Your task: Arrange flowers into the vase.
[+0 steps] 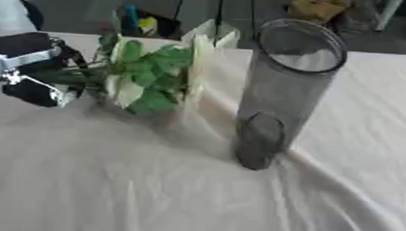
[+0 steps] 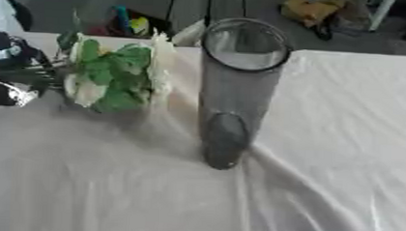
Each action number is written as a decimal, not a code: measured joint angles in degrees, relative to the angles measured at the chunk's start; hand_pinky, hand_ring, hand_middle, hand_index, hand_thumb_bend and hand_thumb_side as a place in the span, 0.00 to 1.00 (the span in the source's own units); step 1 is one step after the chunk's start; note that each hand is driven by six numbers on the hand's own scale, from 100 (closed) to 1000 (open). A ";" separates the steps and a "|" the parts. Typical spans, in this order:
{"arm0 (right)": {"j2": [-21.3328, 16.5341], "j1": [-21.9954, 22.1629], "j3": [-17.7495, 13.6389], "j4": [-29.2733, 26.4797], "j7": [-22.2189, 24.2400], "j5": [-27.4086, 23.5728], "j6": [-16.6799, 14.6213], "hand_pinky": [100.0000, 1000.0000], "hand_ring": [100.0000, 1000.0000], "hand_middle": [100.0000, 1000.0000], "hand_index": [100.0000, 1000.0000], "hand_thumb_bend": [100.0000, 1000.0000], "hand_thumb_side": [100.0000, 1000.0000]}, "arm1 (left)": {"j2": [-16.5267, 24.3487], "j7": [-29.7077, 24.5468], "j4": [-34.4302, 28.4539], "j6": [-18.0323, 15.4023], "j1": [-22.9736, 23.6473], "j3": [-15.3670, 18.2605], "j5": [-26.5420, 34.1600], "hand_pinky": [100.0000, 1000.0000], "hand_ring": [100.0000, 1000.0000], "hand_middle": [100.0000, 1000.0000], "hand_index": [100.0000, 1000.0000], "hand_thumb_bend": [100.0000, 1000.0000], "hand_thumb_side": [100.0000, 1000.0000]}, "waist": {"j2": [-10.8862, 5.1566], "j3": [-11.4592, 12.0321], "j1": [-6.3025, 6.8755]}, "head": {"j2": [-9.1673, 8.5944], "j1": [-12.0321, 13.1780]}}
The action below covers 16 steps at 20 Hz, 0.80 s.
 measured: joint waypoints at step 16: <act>0.01 0.01 0.00 0.00 0.04 0.02 -0.13 0.78 0.95 0.23 0.43 0.00 0.99 | 0.00 3.53 -1.63 0.80 0.35 0.04 2.22 0.00 0.00 0.00 0.29 0.00 0.23 | 0.00 0.02 -0.02 | -0.08 0.00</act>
